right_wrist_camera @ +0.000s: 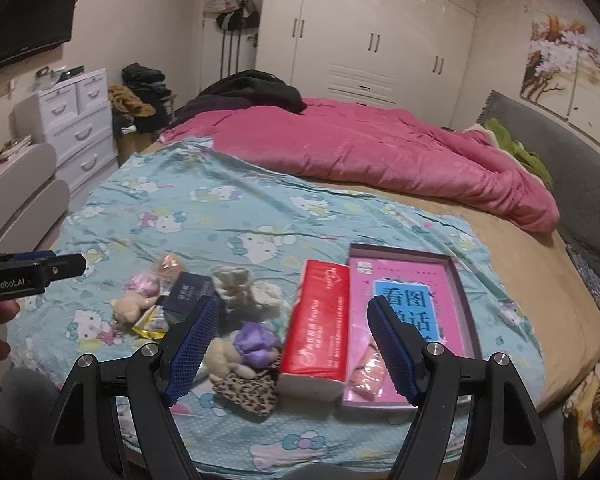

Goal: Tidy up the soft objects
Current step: 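Move both tools back over the pile of items, then grasp the bagged beige plush with the left tool while the right tool grasps the white floral scrunchie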

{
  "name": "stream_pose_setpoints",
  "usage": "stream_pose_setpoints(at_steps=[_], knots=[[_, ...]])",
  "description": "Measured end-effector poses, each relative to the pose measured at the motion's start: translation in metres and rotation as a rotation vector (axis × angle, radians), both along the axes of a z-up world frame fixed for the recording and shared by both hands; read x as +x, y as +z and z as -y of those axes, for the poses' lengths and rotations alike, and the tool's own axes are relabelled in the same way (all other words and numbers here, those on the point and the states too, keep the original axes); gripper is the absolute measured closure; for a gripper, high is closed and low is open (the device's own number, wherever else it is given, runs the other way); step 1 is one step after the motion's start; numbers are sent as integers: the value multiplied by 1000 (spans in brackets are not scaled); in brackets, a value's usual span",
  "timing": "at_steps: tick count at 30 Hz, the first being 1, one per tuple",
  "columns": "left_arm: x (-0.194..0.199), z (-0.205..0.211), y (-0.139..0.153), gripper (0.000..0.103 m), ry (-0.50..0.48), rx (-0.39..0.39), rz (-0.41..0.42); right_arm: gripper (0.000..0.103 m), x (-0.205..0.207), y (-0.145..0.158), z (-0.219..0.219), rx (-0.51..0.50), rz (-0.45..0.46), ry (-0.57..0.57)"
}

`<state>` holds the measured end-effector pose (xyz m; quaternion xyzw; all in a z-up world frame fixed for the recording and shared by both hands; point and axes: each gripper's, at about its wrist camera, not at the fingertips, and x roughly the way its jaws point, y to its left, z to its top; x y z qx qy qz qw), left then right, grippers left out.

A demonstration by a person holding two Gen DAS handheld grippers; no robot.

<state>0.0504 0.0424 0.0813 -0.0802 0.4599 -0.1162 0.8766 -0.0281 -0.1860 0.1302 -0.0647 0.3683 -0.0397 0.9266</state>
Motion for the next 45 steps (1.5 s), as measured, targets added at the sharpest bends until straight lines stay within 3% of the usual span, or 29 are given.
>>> stream_pose_setpoints(at_steps=[10,22,42,45], knots=[[5,-27,-18,40,55,1,-41,25,7,-18,-16,2,-35,46],[38,-18,-47,40,33,0,-109,25,37,-53,-11,-1,-115,61],[142,26,-109,40,-35,6,-235,25,133,-142,-19,-251,-229,216],[154,32,-118,40,-40,14,-252,25,142,-150,-19,-239,-241,238]])
